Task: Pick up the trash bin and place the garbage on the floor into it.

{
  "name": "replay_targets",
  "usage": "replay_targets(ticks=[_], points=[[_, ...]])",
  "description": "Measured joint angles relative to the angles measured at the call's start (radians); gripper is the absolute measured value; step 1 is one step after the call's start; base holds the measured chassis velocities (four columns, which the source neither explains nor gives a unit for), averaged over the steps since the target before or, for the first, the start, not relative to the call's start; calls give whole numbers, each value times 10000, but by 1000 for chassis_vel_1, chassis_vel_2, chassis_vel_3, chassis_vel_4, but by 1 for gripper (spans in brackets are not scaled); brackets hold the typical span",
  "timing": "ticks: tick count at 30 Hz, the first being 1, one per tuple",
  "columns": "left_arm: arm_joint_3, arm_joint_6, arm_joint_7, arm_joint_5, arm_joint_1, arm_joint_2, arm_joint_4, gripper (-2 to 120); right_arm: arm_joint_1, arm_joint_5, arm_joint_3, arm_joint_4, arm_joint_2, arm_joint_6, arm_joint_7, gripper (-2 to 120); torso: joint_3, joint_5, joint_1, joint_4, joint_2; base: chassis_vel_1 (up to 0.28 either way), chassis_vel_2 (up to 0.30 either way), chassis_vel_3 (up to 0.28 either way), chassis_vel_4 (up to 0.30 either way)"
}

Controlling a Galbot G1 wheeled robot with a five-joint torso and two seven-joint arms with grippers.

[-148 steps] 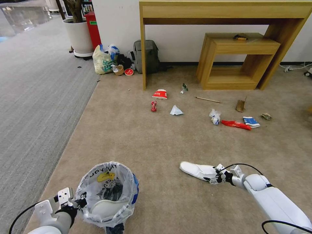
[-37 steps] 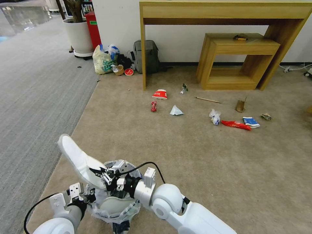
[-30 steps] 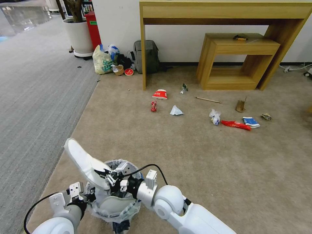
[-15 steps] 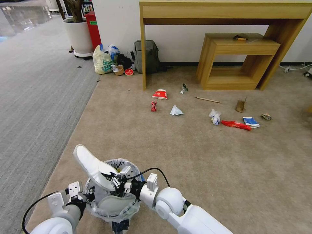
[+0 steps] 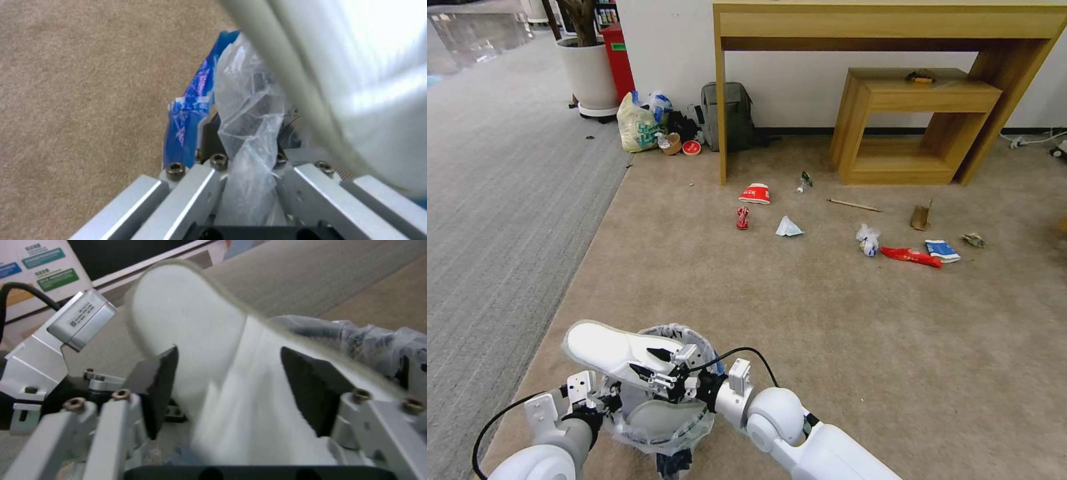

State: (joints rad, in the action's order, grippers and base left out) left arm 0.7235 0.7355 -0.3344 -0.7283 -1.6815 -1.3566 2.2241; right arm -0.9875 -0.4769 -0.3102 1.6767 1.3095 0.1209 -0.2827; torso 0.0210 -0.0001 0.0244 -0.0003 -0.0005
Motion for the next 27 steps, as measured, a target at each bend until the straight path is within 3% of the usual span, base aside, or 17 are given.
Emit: replay_targets(ticks=[9,22,27], points=[[1,0,49,2,43,46,-70,0,-134,36,149,132,-34,-35,79,97,0,0,0,0,0,0,0,0,0],[139,0,199,39,28,141,-166,0,-130,-262,358,1275,-255,309,419,100,0,1,0,0,0,0,0,0,0],[155,0,278,67,-61,138,-167,0,125,-270,514,1370,-742,391,131,100,0,1,0,0,0,0,0,0,0]])
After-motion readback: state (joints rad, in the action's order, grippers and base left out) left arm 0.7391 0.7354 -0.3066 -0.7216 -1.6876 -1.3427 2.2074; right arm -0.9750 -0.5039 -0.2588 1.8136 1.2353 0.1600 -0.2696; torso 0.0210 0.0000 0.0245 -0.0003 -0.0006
